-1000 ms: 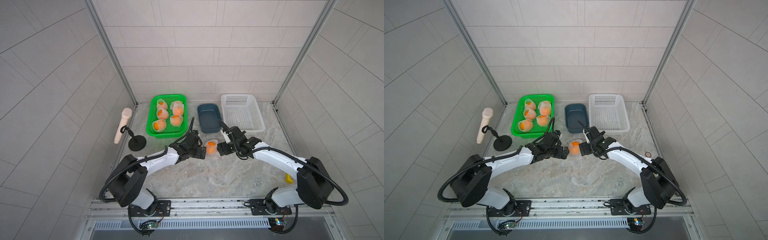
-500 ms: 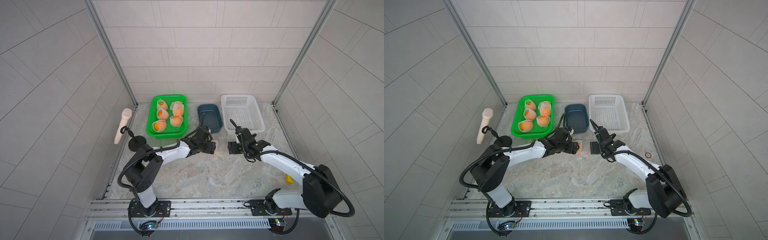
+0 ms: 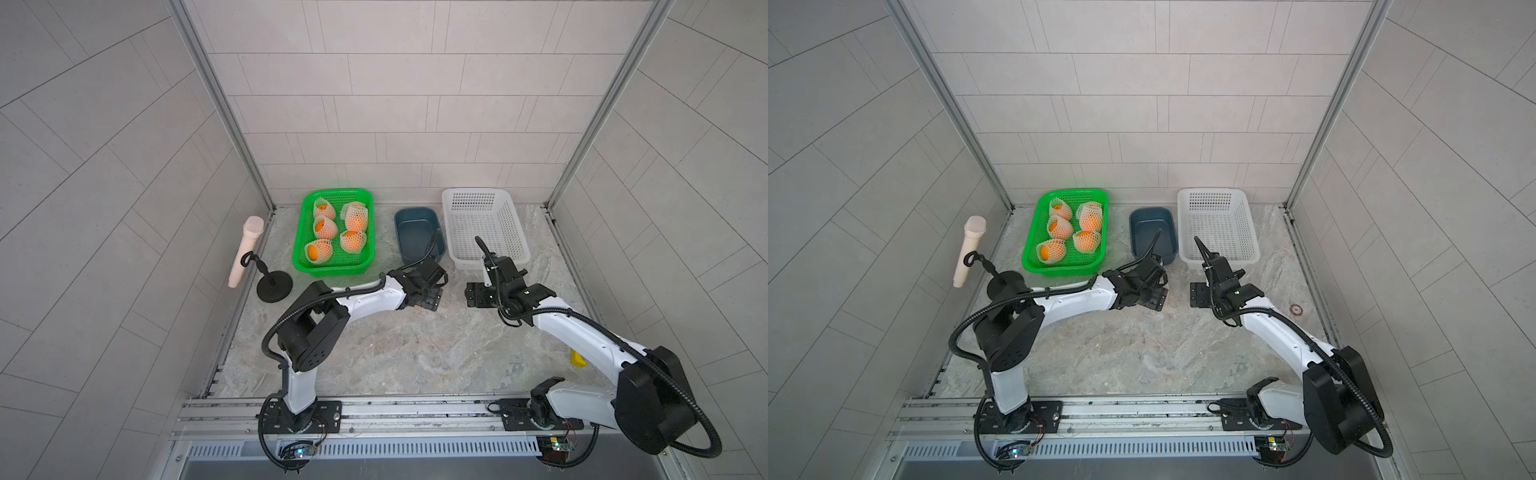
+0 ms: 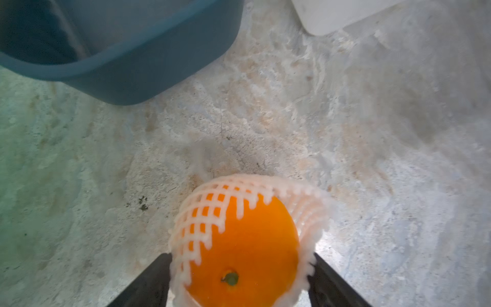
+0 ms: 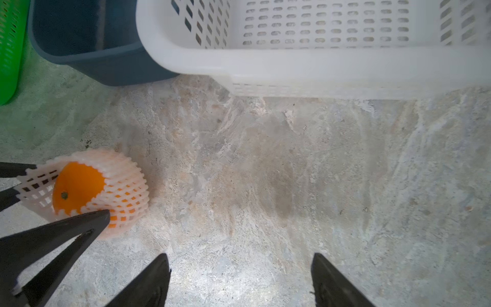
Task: Remove foam nets from oranges
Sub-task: Remove the foam net from the orange.
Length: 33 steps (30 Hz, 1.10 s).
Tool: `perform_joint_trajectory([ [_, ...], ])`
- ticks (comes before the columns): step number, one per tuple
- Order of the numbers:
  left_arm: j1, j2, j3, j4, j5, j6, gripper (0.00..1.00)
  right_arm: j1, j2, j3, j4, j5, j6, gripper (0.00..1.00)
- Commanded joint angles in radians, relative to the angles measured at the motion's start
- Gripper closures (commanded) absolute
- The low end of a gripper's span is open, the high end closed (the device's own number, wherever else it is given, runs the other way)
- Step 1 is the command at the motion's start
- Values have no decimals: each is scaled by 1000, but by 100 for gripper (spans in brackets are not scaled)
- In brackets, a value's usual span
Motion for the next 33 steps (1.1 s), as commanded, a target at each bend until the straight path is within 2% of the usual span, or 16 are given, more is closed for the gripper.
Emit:
perform_joint_trajectory([
  [1,-16,6,29,-73,-97,12,17,-3,4,-4,0,-3,15,15],
  [11,-26,-28,13,-49,-123,18,55,-3,6,-10,4,0,15,15],
  [23,-27,-87,-24,-24,-125,13,71,-3,-2,-22,15,-11,16,15],
  [29,-27,-118,-29,-13,-103,9,81,-3,-23,-49,62,-62,-1,16],
  [33,-26,-132,-34,-7,-100,4,84,-1,-38,-63,79,-83,-9,16],
])
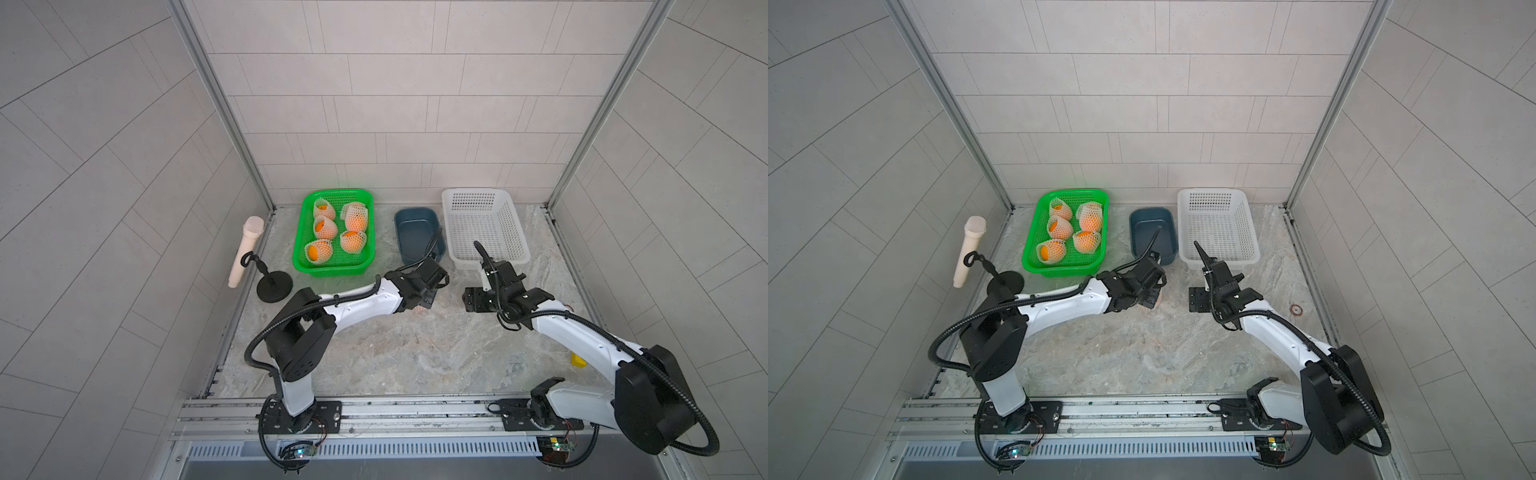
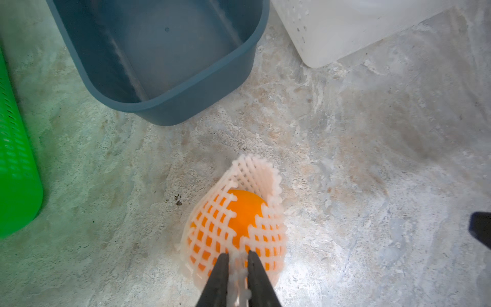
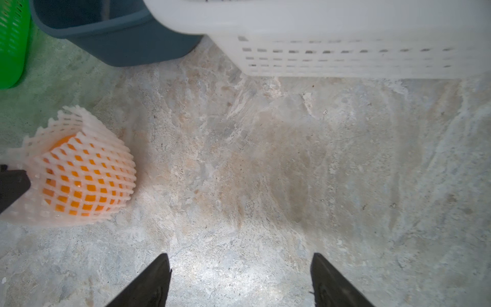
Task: Remove foam nets from oranges
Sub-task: Remove the foam net from the orange.
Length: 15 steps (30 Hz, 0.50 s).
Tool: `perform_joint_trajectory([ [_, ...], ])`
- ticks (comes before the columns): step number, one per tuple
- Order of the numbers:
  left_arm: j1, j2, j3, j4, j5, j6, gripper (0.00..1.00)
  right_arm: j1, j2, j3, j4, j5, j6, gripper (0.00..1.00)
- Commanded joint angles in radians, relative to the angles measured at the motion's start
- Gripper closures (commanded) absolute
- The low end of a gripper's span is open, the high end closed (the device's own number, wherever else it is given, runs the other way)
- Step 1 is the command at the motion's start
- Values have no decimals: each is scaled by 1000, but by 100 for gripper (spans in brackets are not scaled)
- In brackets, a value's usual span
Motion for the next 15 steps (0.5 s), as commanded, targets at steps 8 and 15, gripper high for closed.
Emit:
perform_joint_trajectory([
  [8,-1,-61,-16,6,-6,-28,92,9,-51,-18,42,-45,-24,17],
  [15,1,-90,-21,14,-4,-32,97,26,-65,-24,58,-57,-36,18],
])
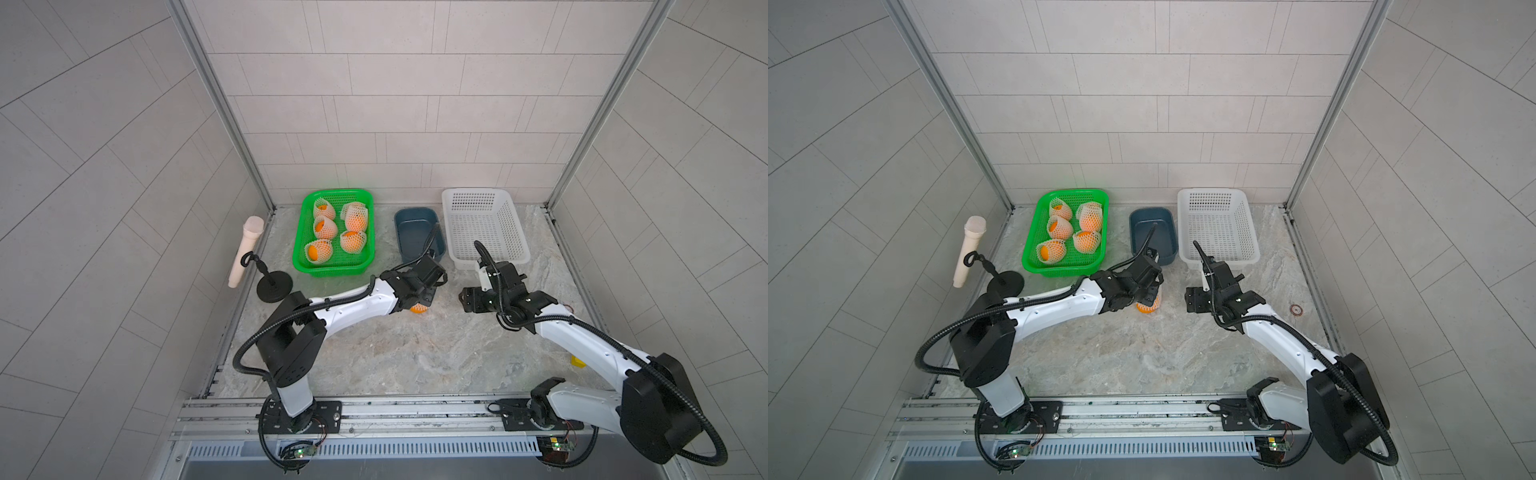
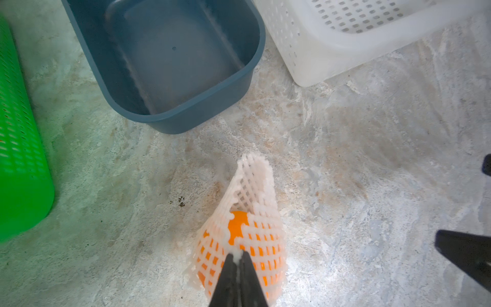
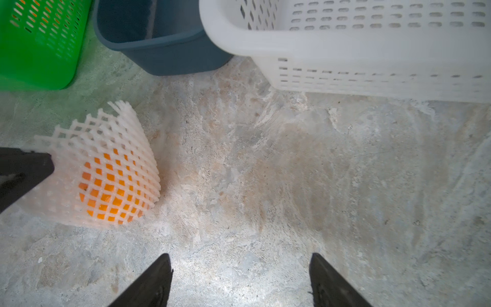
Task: Remove foam nets from oranges
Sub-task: Remove the foam net from the orange.
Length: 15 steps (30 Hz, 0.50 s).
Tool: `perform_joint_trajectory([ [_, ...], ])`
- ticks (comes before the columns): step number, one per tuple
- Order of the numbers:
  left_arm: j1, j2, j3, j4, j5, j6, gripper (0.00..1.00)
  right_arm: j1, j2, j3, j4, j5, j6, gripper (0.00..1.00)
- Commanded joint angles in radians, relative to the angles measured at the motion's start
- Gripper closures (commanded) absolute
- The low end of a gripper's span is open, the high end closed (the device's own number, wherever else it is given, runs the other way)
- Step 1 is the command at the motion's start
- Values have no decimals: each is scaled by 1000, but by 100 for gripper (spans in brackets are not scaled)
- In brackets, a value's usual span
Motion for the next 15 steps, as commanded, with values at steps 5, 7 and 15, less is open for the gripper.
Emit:
perform_joint_trajectory([
  [5,5,-50,-13,23,-11,-31,98,19,-28,-25,37,-8,-19,18],
  [7,11,-56,-16,34,-9,-37,98,20,-29,-31,42,-8,-16,18],
  [15,59,-64,0,91,19,-46,99,24,-37,-45,57,-9,-17,18],
])
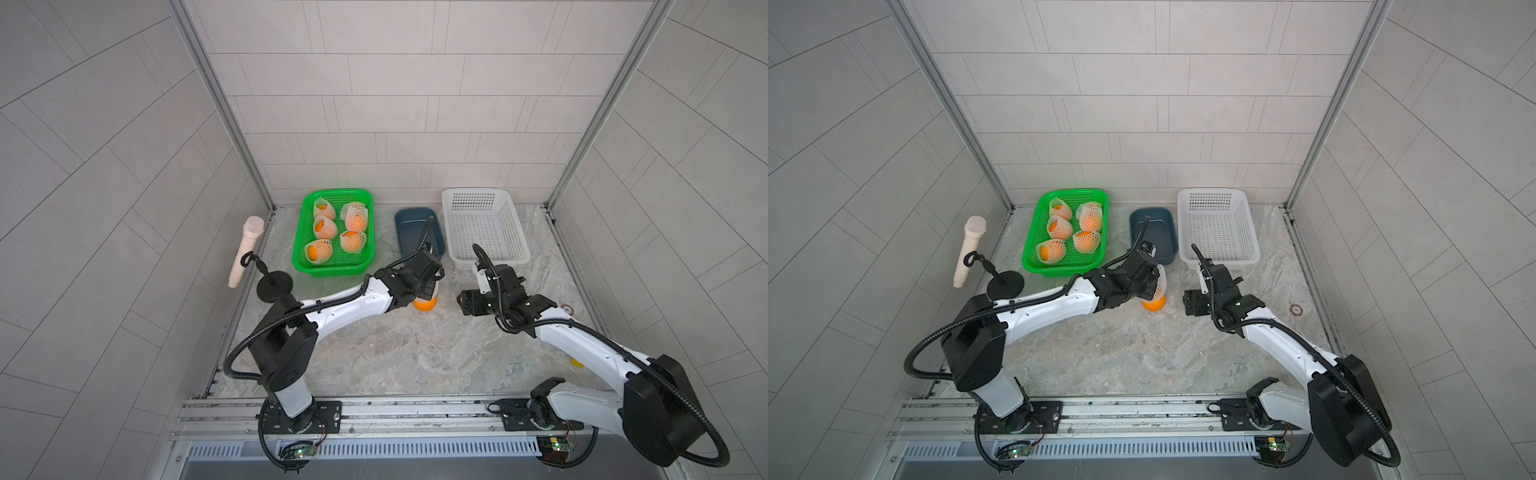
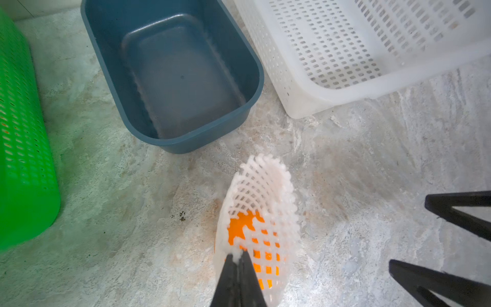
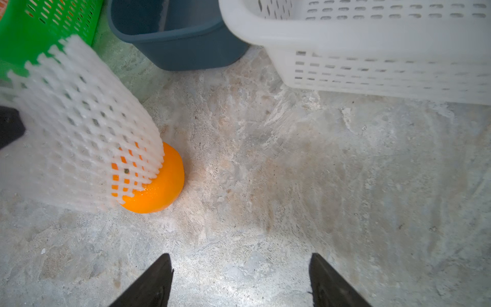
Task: Remove foam nets from oranges
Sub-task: Remove the foam net from the orange, then place the foam net into the storage box.
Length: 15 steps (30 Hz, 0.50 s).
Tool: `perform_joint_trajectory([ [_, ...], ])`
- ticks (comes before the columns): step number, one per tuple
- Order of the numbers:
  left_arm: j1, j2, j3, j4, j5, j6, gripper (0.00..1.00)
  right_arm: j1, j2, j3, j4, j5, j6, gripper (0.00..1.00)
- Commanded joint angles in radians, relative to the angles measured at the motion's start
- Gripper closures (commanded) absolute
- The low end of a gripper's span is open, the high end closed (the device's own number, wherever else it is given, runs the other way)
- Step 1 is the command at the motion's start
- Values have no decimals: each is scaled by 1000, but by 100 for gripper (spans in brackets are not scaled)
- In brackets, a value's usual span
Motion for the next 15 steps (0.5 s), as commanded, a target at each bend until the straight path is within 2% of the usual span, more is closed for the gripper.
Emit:
perform_joint_trajectory([
  [1,27,-28,13,33,11,-22,99,8,-27,-11,15,2,-9,18],
  [8,119,-6,85,71,98,-31,100,11,-40,-22,21,3,-7,18],
  [15,245,107,201,167,232,-119,100,18,-65,-36,28,-3,4,18],
])
